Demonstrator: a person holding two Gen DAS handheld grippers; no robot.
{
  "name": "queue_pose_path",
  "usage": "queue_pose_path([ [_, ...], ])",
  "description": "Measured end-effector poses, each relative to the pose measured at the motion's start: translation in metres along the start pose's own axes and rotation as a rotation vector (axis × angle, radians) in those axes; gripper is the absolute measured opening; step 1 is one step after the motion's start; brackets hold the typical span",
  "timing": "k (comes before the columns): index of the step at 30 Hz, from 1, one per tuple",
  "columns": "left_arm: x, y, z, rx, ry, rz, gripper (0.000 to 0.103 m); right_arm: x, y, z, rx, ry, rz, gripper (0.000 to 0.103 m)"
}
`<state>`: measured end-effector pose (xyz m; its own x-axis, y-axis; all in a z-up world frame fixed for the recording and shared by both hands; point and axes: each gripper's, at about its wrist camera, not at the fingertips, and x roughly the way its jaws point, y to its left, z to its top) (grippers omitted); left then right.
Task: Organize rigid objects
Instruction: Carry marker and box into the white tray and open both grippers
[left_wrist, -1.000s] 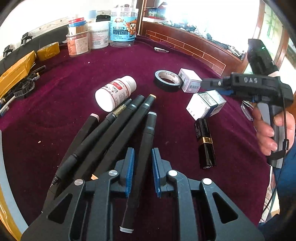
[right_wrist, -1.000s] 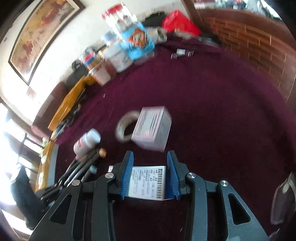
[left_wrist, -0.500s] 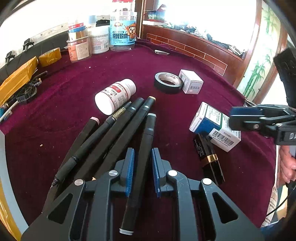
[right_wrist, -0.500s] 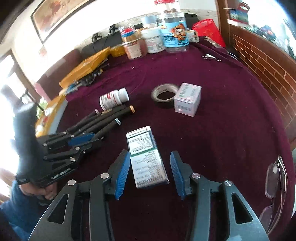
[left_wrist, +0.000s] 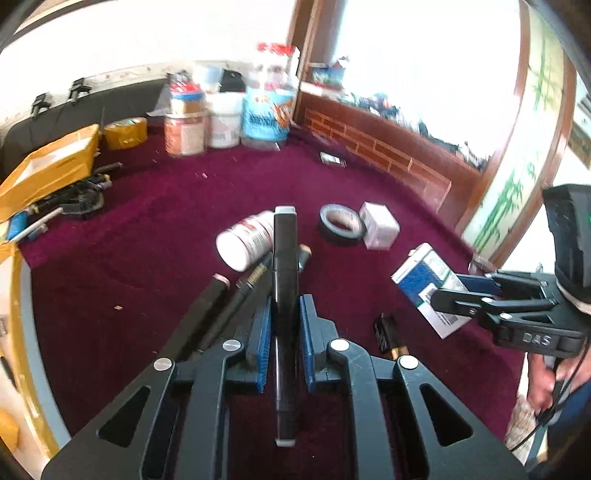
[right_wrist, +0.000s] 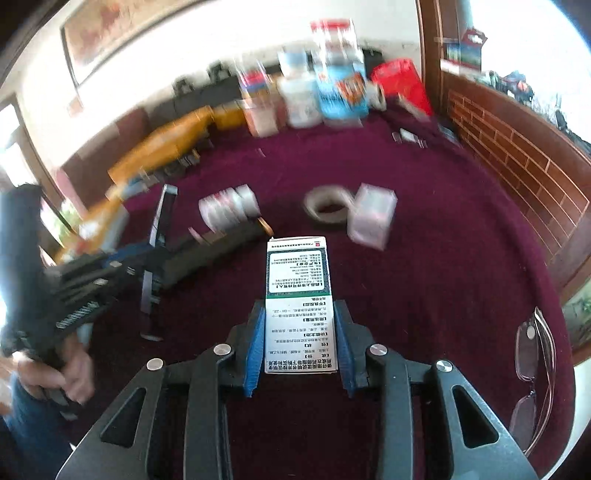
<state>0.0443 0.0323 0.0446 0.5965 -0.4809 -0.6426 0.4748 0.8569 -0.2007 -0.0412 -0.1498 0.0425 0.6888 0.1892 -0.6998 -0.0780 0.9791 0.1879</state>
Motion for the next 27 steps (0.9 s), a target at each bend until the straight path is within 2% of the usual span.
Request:
queue_pose_path([
  [6, -0.040, 0.024, 0.009, -0.077, -0.087, -0.020, 0.012, -0.013, 0.059, 0.011, -0.063, -0.075, 0.145, 0.031],
  [12, -0.079, 0.045, 0.006, -0.146, -0.211, -0.043, 0.012, -0.015, 0.104, 0.015, -0.093, -0.131, 0.209, 0.031],
  [16, -0.099, 0.056, 0.004, -0.178, -0.261, -0.043, 0.012, -0.012, 0.121, 0.013, -0.103, -0.139, 0.239, 0.031],
  [23, -0.165, 0.076, -0.013, -0.195, -0.346, 0.015, 0.012, -0.008, 0.151, 0.007, -0.158, -0.110, 0.310, 0.031],
  [27, -0.201, 0.098, -0.029, -0.224, -0.350, 0.071, 0.012, 0.000, 0.174, 0.006, -0.193, -0.089, 0.377, 0.031],
])
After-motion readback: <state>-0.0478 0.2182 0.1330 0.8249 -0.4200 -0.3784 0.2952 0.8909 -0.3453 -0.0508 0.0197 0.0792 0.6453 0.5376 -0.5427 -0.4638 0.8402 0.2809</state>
